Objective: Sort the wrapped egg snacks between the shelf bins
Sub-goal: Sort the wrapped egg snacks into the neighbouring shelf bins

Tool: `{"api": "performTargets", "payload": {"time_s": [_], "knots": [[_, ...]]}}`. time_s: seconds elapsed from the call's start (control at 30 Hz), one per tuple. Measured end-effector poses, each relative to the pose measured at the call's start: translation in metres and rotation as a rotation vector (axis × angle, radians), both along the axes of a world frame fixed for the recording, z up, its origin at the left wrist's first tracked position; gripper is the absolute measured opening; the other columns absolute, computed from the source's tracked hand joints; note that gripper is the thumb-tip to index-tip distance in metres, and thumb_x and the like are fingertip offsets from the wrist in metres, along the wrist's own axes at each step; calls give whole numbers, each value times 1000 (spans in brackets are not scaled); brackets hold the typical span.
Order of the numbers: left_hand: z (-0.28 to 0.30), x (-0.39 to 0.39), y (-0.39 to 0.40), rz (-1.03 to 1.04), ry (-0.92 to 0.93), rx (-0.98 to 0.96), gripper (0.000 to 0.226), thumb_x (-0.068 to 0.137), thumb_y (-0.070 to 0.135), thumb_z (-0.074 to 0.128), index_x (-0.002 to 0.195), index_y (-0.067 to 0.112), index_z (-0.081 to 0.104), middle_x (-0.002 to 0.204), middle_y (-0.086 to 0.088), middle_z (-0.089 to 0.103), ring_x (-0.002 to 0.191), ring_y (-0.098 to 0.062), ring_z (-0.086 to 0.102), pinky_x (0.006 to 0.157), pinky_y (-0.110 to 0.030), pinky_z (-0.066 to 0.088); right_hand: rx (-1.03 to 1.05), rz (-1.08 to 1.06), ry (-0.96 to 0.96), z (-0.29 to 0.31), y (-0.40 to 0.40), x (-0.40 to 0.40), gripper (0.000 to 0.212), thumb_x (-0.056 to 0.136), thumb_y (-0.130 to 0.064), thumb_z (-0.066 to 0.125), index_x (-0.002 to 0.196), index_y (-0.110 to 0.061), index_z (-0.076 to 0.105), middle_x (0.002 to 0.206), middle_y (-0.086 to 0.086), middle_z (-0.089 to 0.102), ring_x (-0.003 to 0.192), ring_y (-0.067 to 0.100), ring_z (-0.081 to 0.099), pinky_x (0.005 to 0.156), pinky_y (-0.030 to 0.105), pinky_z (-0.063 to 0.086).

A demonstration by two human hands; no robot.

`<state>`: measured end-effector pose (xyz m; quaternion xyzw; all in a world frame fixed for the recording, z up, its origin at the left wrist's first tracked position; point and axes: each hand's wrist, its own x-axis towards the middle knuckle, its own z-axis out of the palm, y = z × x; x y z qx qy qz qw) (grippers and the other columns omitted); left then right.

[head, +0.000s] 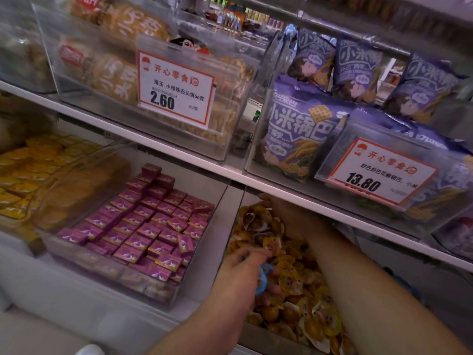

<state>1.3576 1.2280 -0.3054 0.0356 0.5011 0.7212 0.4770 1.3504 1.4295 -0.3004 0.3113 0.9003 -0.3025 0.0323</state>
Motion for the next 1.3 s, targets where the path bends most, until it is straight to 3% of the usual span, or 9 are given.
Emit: {"api": "performTargets", "payload": {"time_s": [0.1,0.2,0.33,0.43,0.57,0.7,0.9,1.07,1.3], "knots": [[0,-1,3,-17,-9,-34,14,96,15,61,105,7,68,85,-18,70,51,-24,59,39,-22,41,129,156,75,2,1,-3,41,107,-14,34,137,10,48,131,22,55,115,31,53,100,32,44],[-4,-1,2,-21,16,-31,14,96,15,61,103,8,70,87,-18,71,49,-23,61,40,-23,43,120,232,-55,7,-3,3,31,103,-20,47,122,-5,66,126,4,63,112,15,58,103,22,44],[-10,0,2,-15,48,-28,13,97,13,58,98,9,71,88,-17,71,48,-22,62,39,-23,43,136,241,-200,7,-2,17,18,91,-31,62,100,-24,76,102,-2,72,94,15,67,88,35,55],[-10,-1,3,-10,51,-26,14,97,11,58,94,9,72,82,-15,72,47,-22,62,39,-23,43,167,274,-237,4,-2,26,24,93,-22,55,107,-29,73,112,-4,70,99,13,65,92,36,54],[-7,-1,1,0,50,-14,14,97,9,58,96,6,71,72,-11,72,45,-22,61,37,-23,42,158,404,-144,5,-10,34,38,94,-26,55,128,-40,60,125,-25,52,122,6,50,100,16,38],[-5,0,-1,6,52,4,15,96,11,58,100,4,71,73,-12,71,50,-25,61,39,-23,41,260,544,-265,-4,-15,35,43,86,-31,70,127,-33,59,123,-4,59,115,17,54,97,37,46],[-5,1,-5,9,86,29,16,96,12,58,98,4,71,74,-12,73,55,-26,62,40,-25,42,348,396,-158,-13,-9,37,42,85,-34,70,126,-32,61,124,1,63,115,19,57,96,34,48],[-8,-1,-3,12,99,29,17,96,13,58,101,3,71,80,-15,74,57,-28,63,41,-25,43,367,244,-19,-22,1,64,39,80,-35,76,116,-34,62,111,-9,59,104,13,56,83,24,42],[-12,-1,-4,6,115,28,18,96,13,57,102,3,71,79,-16,74,57,-29,63,42,-26,44,80,43,148,-4,-2,78,22,83,-27,79,104,-26,71,94,-7,65,91,13,63,68,18,45]]}}
